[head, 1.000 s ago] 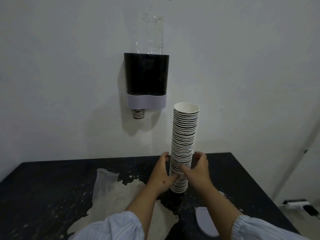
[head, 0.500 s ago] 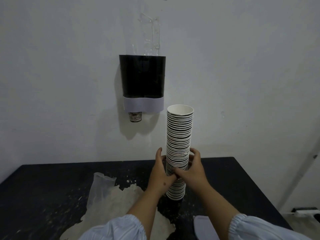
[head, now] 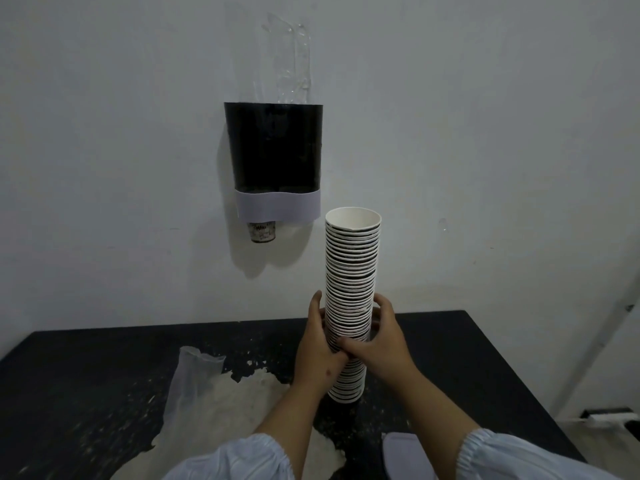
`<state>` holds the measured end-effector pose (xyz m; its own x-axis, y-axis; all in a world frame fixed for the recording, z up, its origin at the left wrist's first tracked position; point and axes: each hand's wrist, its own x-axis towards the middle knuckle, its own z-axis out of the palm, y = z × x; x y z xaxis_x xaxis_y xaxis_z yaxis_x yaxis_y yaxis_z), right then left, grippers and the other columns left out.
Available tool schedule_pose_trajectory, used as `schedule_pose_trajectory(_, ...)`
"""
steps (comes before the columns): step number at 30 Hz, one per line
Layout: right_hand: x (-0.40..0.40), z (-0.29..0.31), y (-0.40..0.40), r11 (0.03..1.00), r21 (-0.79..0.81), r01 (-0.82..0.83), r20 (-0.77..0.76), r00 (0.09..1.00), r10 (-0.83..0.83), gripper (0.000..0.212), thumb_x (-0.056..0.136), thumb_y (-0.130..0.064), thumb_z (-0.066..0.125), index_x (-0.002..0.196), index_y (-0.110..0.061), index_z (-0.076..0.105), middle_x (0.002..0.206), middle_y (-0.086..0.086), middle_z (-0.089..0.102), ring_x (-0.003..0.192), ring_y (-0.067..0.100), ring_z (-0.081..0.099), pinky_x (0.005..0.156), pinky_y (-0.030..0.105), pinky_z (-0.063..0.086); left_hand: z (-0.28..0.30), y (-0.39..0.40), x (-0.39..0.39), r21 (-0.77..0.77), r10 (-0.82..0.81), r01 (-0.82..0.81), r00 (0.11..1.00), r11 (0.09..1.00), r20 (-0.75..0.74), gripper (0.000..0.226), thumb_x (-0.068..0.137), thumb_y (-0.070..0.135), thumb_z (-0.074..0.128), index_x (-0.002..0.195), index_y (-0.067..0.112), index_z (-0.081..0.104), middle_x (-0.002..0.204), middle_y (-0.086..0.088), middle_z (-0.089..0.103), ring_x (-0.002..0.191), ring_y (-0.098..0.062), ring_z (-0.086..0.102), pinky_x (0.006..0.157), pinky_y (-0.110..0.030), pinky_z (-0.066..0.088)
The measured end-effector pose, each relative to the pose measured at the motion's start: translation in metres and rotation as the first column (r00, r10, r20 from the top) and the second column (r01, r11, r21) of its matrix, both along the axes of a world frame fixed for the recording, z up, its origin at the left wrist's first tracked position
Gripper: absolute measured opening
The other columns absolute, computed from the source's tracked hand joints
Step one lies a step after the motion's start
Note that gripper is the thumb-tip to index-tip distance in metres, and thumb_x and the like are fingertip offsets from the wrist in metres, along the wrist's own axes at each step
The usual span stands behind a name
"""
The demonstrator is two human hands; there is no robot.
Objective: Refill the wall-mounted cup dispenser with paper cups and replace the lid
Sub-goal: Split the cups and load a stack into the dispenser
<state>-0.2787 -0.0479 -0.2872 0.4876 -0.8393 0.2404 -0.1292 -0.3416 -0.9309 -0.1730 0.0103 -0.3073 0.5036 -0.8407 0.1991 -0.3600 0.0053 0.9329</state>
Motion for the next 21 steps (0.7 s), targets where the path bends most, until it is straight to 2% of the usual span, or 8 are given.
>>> schedule_pose_trajectory(7,0.0009,0.0007,-0.0004,0.998,-0.052,0.036,-0.023,0.999,-0.037,0.087,0.059,-0.021,0.083,0.131,-0.027,0.035,0.097,-0.021,0.055,0.087,-0.006,0.057,0.057,0.007,0.049,-0.0011,0.0012,0.0002,0.018,0.021,-0.021,1.000,1.000,0.005,0.104,0.072,0.023,0.075,0.145,0.037,0.003,0.141,0.001,0.042,0.119,-0.009,0.046,0.091,-0.024,0.041)
schedule_pose_trajectory(11,0.0010,0.0010,0.0020,0.997,-0.062,0.052,-0.031,0.998,-0.054,0.092,0.059,-0.022,0.084,0.135,-0.025,0.032,0.095,-0.021,0.054,0.085,-0.005,0.057,0.059,0.008,0.047,0.0001,0.0022,-0.0006,0.032,0.022,-0.023,1.000,0.999,0.009,0.104,0.071,0.025,0.076,0.146,0.034,0.004,0.136,0.003,0.046,0.109,-0.004,0.046,0.088,-0.021,0.041)
schedule_pose_trajectory(14,0.0005,0.0016,0.0029,0.995,-0.070,0.064,-0.035,0.997,-0.067,0.094,0.059,-0.023,0.084,0.136,-0.023,0.030,0.095,-0.019,0.054,0.085,-0.002,0.057,0.065,0.012,0.048,0.0010,0.0020,-0.0019,0.029,0.018,-0.019,1.000,0.999,0.017,0.094,0.072,0.023,0.074,0.145,0.030,0.014,0.135,0.004,0.047,0.118,-0.011,0.049,0.092,-0.025,0.043)
schedule_pose_trajectory(18,-0.0012,0.0030,0.0032,0.994,-0.090,0.067,-0.051,0.996,-0.071,0.098,0.057,-0.025,0.084,0.138,-0.023,0.029,0.101,-0.009,0.057,0.094,0.011,0.061,0.075,0.024,0.054,0.0006,0.0025,-0.0026,0.023,0.031,-0.031,0.999,0.999,0.023,0.074,0.069,0.023,0.075,0.132,0.025,0.038,0.124,0.005,0.055,0.113,-0.012,0.054,0.088,-0.024,0.045)
schedule_pose_trajectory(21,-0.0015,0.0032,0.0042,0.993,-0.093,0.065,-0.056,0.996,-0.071,0.101,0.057,-0.026,0.084,0.140,-0.022,0.027,0.105,-0.006,0.058,0.097,0.014,0.061,0.078,0.029,0.056,0.0007,0.0028,-0.0017,0.028,0.031,-0.031,0.999,0.999,0.019,0.071,0.068,0.022,0.076,0.130,0.022,0.042,0.122,0.003,0.057,0.109,-0.012,0.055,0.089,-0.027,0.048)
